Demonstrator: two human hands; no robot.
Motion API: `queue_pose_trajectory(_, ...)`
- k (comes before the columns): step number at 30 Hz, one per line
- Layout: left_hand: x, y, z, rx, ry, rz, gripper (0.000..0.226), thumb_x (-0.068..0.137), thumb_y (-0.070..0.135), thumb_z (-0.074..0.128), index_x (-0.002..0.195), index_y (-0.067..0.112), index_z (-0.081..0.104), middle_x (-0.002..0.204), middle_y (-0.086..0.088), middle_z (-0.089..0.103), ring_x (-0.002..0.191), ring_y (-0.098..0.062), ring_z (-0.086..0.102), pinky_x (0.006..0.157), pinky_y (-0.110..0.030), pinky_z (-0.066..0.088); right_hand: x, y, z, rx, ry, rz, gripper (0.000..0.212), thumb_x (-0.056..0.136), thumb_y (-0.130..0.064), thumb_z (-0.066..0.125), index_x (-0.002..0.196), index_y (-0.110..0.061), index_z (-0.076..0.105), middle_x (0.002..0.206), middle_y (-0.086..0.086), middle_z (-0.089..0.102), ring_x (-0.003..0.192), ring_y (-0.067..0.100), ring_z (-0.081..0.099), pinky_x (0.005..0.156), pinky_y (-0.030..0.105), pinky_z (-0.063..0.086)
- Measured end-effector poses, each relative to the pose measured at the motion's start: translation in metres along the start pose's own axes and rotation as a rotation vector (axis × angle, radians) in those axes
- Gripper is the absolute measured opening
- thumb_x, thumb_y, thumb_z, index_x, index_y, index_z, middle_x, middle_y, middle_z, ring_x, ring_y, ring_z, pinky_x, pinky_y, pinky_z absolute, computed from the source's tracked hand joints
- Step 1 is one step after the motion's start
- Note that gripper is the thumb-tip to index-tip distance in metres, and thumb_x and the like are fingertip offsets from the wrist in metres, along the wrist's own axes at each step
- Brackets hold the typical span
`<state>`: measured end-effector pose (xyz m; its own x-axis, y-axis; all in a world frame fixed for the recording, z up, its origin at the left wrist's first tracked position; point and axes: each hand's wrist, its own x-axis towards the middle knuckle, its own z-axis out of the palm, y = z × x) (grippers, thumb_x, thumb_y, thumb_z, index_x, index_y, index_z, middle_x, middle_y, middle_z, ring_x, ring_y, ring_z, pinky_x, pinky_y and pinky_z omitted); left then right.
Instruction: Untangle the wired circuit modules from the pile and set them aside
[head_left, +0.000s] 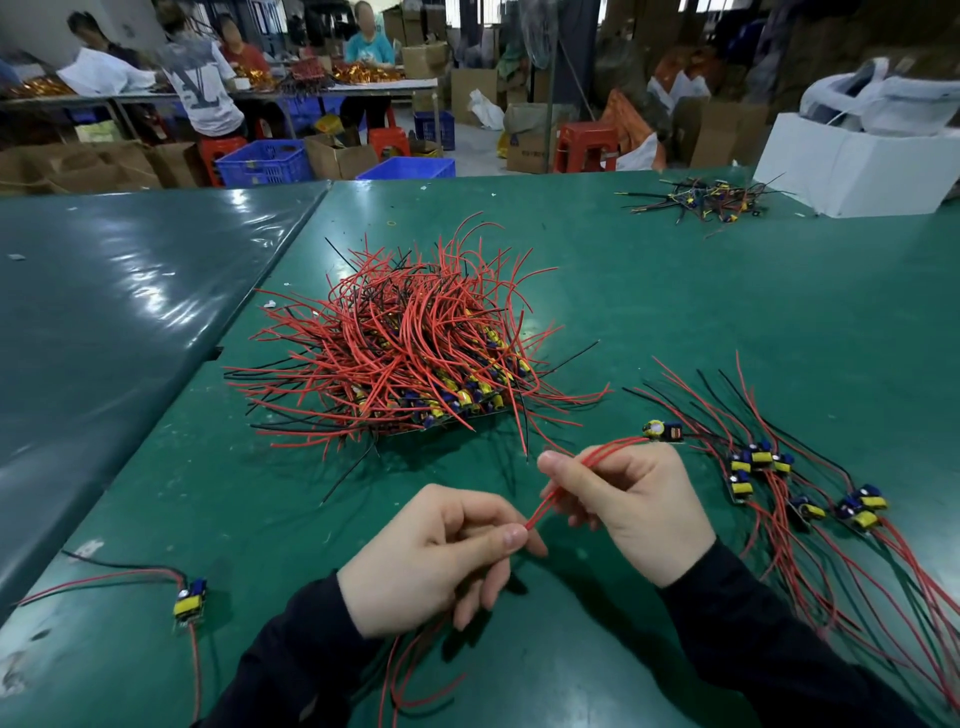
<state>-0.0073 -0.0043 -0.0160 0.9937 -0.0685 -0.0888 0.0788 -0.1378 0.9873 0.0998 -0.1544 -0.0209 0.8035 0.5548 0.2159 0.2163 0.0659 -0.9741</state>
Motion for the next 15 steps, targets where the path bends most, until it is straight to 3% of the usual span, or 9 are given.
queue_pose_trajectory(6, 0.0016, -0.0012, 0.0015, 0.002, -0.033, 0.008, 0.015, 0.089, 0.022, 0.057, 0.093, 0.012, 0.066, 0.061, -0.001, 0.064, 0.046, -0.010, 0.053, 0.040, -0.016, 0.036, -0.0029, 0.0067, 0.0031, -0.067, 0.028, 0.002, 0.043, 0.068, -0.045, 0.068, 0.053, -0.005, 0.065, 0.042, 0.004, 0.055, 0.035, 0.015, 0.045, 0.038, 0.019, 0.037)
queue_pose_trajectory(10, 0.0018, -0.0026, 0.0024, 0.021, -0.007, 0.078, 0.015, 0.087, 0.018, 0.055, 0.086, 0.020, 0.070, 0.061, 0.000, 0.065, 0.047, -0.009, 0.052, 0.042, -0.017, 0.037, -0.0026, 0.0027, 0.0012, -0.073, -0.023, -0.011, 0.044, 0.070, -0.048, 0.065, 0.047, -0.011, 0.060, 0.042, 0.003, 0.054, 0.036, 0.012, 0.048, 0.038, 0.020, 0.038)
queue_pose_trajectory(13, 0.0023, -0.0025, 0.0026, 0.065, 0.019, 0.133, 0.014, 0.088, 0.018, 0.056, 0.083, 0.019, 0.070, 0.059, 0.001, 0.065, 0.045, -0.009, 0.052, 0.044, -0.019, 0.037, -0.0028, -0.0011, 0.0012, 0.000, -0.085, 0.002, 0.040, 0.077, -0.041, 0.066, 0.047, -0.016, 0.057, 0.043, -0.001, 0.055, 0.035, 0.008, 0.049, 0.037, 0.017, 0.036)
queue_pose_trajectory(15, 0.0024, -0.0019, 0.0036, 0.182, 0.080, 0.215, 0.013, 0.087, 0.018, 0.059, 0.081, 0.016, 0.071, 0.057, 0.004, 0.063, 0.049, -0.007, 0.053, 0.052, -0.019, 0.041, -0.0041, -0.0021, 0.0020, 0.027, -0.094, -0.025, 0.041, 0.085, -0.032, 0.066, 0.048, -0.016, 0.057, 0.043, -0.002, 0.055, 0.035, 0.006, 0.048, 0.037, 0.015, 0.034)
